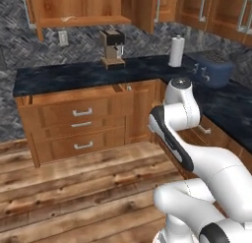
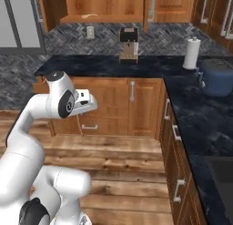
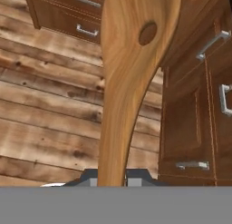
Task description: Organize the utensils by type. Pick up the wooden spoons from the counter and place them in the open cabinet. Then pick up the metallic utensils from the counter and place them in the open drawer.
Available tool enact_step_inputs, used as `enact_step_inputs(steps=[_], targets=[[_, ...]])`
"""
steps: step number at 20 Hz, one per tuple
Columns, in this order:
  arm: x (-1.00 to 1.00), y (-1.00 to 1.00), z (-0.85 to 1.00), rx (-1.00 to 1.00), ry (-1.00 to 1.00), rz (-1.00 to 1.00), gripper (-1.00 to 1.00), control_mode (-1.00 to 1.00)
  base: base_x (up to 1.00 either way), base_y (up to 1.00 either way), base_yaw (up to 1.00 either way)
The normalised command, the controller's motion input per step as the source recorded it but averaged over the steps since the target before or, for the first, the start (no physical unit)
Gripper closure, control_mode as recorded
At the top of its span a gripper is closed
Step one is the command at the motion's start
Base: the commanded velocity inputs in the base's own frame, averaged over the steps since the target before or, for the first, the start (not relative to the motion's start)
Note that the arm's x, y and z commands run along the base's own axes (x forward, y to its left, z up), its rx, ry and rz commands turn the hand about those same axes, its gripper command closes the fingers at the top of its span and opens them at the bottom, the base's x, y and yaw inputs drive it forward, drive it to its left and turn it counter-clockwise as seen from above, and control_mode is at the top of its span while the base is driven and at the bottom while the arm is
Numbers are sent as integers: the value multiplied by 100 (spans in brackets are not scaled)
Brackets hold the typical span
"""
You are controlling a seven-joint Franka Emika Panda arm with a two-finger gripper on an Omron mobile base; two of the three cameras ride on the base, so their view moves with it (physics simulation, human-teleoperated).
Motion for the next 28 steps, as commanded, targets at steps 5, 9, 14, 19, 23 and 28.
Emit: enact_step_inputs(steps=[5,9,14,19,23,28], targets=[[0,0,0,0,0,0,100,100,75,25,0],[0,0,0,0,0,0,100,100,64,29,0],[0,0,0,0,0,0,100,100,65,26,0],[0,0,0,0,0,0,100,100,54,20,0],[0,0,0,0,0,0,100,100,49,16,0],[0,0,0,0,0,0,100,100,57,20,0]])
